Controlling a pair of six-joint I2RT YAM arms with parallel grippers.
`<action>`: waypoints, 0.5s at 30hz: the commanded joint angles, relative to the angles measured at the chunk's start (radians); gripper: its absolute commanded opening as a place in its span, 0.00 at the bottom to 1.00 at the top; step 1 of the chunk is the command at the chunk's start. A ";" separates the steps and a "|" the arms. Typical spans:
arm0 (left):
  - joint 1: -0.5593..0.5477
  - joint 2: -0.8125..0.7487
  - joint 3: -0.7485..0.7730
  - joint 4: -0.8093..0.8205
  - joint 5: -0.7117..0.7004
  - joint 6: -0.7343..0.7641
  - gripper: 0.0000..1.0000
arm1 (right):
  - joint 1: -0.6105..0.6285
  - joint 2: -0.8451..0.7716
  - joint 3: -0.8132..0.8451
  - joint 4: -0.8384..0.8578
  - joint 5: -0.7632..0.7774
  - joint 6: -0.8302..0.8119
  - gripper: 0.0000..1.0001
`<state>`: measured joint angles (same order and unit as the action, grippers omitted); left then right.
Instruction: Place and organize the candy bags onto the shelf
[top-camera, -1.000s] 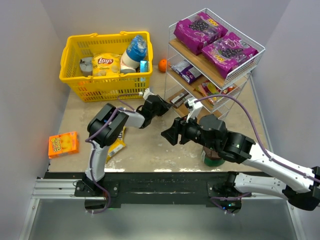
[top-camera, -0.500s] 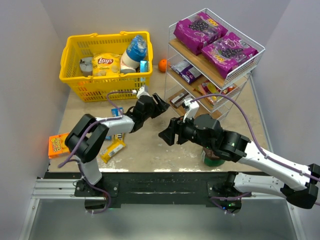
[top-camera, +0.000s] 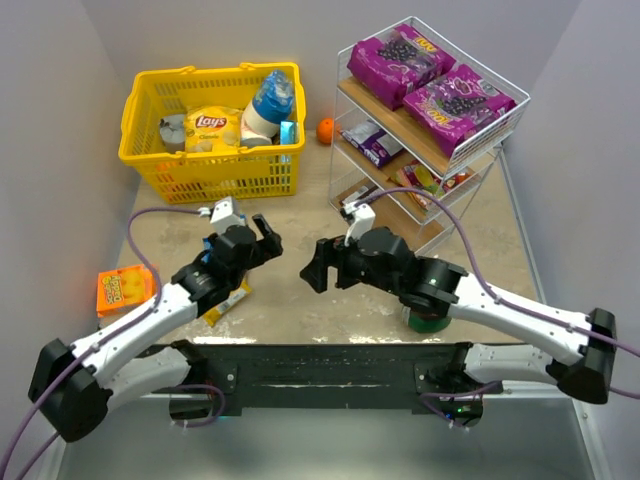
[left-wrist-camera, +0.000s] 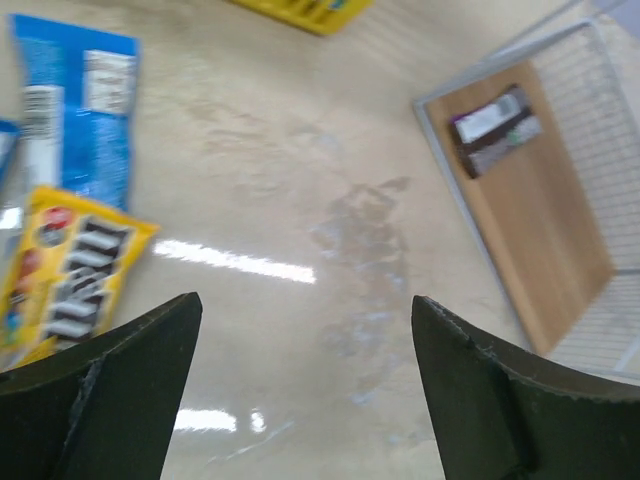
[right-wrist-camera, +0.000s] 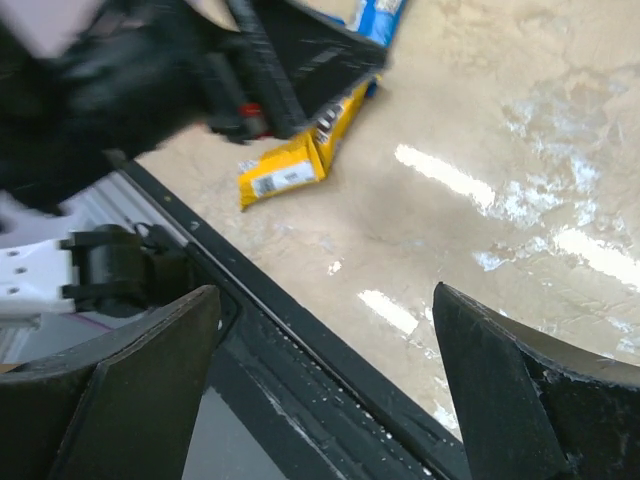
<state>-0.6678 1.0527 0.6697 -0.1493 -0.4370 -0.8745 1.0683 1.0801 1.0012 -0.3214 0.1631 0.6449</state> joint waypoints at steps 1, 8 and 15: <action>0.008 -0.158 -0.021 -0.312 -0.248 -0.013 0.93 | -0.001 0.134 -0.018 0.102 -0.016 0.029 0.91; 0.011 -0.325 0.024 -0.524 -0.403 -0.121 0.98 | -0.025 0.490 0.045 0.339 -0.151 0.007 0.87; 0.010 -0.472 0.059 -0.657 -0.468 -0.192 0.98 | -0.025 0.799 0.240 0.447 -0.257 -0.050 0.78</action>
<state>-0.6613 0.6643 0.6777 -0.7071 -0.7914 -0.9924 1.0451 1.8126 1.1202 -0.0208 -0.0055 0.6380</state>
